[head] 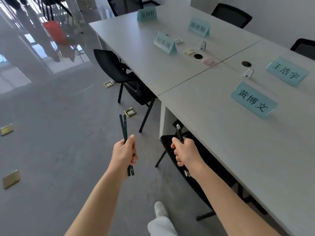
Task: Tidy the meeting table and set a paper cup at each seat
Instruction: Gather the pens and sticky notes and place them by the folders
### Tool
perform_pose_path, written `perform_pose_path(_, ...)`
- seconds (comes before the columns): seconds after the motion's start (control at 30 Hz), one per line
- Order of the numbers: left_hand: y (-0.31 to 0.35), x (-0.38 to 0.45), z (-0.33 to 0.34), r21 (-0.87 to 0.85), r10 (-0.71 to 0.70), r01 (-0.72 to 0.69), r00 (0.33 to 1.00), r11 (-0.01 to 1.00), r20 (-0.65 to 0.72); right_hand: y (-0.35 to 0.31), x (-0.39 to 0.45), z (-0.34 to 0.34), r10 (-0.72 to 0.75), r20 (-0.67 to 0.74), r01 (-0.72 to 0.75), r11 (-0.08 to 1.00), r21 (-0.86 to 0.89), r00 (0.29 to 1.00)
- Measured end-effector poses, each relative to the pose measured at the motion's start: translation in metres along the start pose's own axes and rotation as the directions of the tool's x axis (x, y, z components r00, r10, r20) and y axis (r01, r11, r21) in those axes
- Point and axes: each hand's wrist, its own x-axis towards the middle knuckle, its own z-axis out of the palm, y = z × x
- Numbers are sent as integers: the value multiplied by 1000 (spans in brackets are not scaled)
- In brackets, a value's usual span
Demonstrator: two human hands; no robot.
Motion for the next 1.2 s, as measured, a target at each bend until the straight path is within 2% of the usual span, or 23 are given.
perform_pose_path(0.37, 103, 128, -1, 174, 33, -40, 999, 984, 39, -85, 128, 57, 48, -13, -48, 997, 57, 999)
perform_pose_path(0.6, 162, 217, 4, 169, 57, -74, 993, 983, 102, -138, 206, 78, 68, -58, -62, 993, 96, 996)
perform_pose_path(0.87, 215, 332, 27, 263, 13, -59, 985, 963, 172, -188, 296, 84, 115, -188, -89, 986, 139, 975)
perform_pose_path(1.07, 278, 418, 52, 354, 48, -134, 969, 926, 241, -242, 357, 84, 206, -293, -136, 961, 242, 934)
perform_pose_path(1.2, 324, 463, 85, 403, 79, -234, 927, 885, 366, -269, 398, 76, 245, -353, -129, 938, 320, 903)
